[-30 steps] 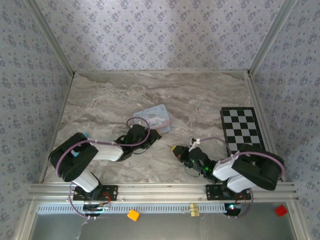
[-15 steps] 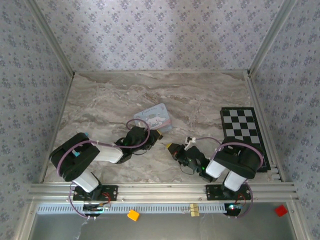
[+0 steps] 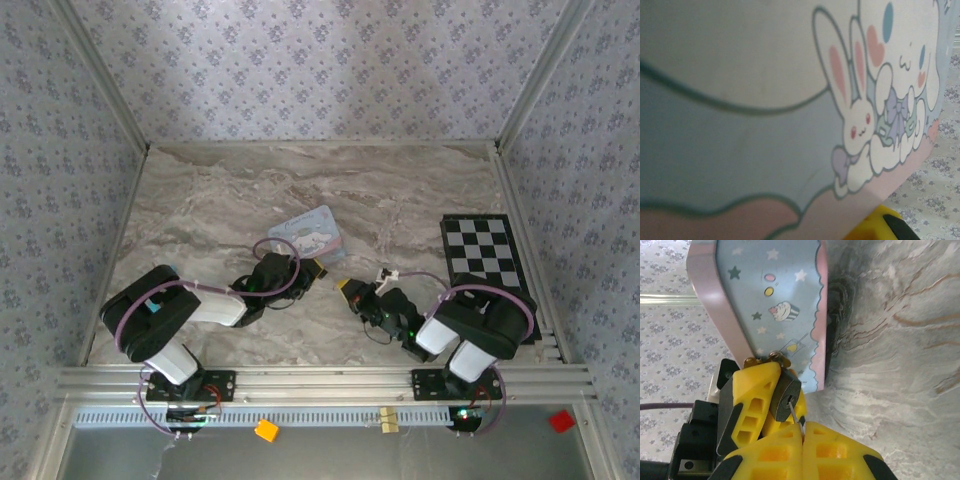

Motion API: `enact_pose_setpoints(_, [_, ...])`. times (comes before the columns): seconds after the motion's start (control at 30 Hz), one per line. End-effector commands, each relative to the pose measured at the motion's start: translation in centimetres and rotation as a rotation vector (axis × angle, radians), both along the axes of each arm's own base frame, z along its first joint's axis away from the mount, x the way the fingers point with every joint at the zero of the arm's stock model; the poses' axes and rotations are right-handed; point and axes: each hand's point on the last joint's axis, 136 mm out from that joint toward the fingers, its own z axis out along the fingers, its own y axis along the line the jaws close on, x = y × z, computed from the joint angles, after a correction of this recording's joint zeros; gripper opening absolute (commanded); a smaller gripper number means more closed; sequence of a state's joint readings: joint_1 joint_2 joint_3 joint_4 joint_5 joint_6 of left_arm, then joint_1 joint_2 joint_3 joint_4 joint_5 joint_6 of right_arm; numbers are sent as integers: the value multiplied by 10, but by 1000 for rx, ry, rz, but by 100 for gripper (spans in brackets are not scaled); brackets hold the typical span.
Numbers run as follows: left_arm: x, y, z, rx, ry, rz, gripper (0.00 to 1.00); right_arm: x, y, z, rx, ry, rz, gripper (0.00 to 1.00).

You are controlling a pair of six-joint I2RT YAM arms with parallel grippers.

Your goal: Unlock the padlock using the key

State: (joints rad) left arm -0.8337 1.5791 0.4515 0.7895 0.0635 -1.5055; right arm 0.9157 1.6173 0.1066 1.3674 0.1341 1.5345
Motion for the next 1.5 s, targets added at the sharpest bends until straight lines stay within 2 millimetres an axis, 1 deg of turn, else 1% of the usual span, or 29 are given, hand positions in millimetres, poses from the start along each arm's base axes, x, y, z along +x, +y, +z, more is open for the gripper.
enact_pose_setpoints(0.0, [0,-10,16,-69,-28,-16,1,1,-3,4,27,0,1,0])
enact_pose_setpoints(0.2, [1,-12,17,-95,-26,-12,0,4,5,11,50,-7,26,0])
enact_pose_setpoints(0.37, [1,-13,17,-97,-24,-12,0,4,7,5,52,19,27,0])
enact_pose_setpoints(0.57, [1,-14,16,-98,-24,-13,0,6,11,13,69,6,43,0])
enact_pose_setpoints(0.97, [0,-13,18,-141,-23,0,0,7,8,9,76,28,28,0])
enact_pose_setpoints(1.17, [-4,-18,22,-162,-31,-12,0,10,11,14,100,29,34,0])
enact_pose_setpoints(1.47, [-5,-14,21,-164,-38,1,0,12,5,19,116,26,18,0])
